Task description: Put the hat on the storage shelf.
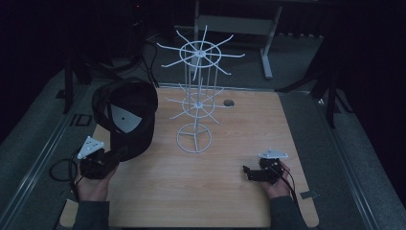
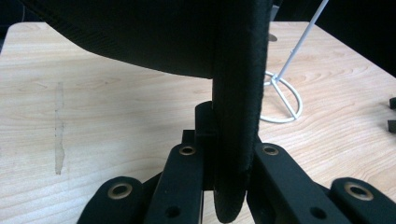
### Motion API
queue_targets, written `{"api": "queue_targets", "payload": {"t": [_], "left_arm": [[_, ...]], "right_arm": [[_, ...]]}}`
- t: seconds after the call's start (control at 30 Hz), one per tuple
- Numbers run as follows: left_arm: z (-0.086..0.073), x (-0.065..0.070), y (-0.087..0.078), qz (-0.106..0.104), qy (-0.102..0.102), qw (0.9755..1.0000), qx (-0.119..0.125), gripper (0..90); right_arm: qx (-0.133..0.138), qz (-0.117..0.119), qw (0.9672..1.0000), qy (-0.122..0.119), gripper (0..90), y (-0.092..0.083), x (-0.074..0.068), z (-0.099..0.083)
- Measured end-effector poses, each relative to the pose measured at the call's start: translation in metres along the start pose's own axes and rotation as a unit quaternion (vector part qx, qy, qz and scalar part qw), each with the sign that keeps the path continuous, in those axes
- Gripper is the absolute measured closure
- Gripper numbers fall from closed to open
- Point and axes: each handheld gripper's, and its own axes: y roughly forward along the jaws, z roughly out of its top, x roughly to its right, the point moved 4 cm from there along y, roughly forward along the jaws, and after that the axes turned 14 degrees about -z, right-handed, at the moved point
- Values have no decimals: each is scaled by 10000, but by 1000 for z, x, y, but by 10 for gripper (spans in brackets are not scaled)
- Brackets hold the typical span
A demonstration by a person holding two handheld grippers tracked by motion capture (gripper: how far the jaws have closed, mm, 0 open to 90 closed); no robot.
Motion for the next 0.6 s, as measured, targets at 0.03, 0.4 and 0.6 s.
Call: {"api": "queue_targets", "payload": {"t": [0.03, 0.4, 0.6], "left_arm": [[1, 0, 0, 2, 2, 10000, 12, 867], [9, 1, -2, 41, 61, 9999, 74, 867], [13, 1, -4, 78, 105, 9999, 112, 867]], "right_arm": [[1, 0, 10000, -2, 113, 0, 0, 0], [5, -4, 10000, -6, 113, 0, 0, 0], [7, -3, 10000, -2, 113, 0, 0, 0]]}}
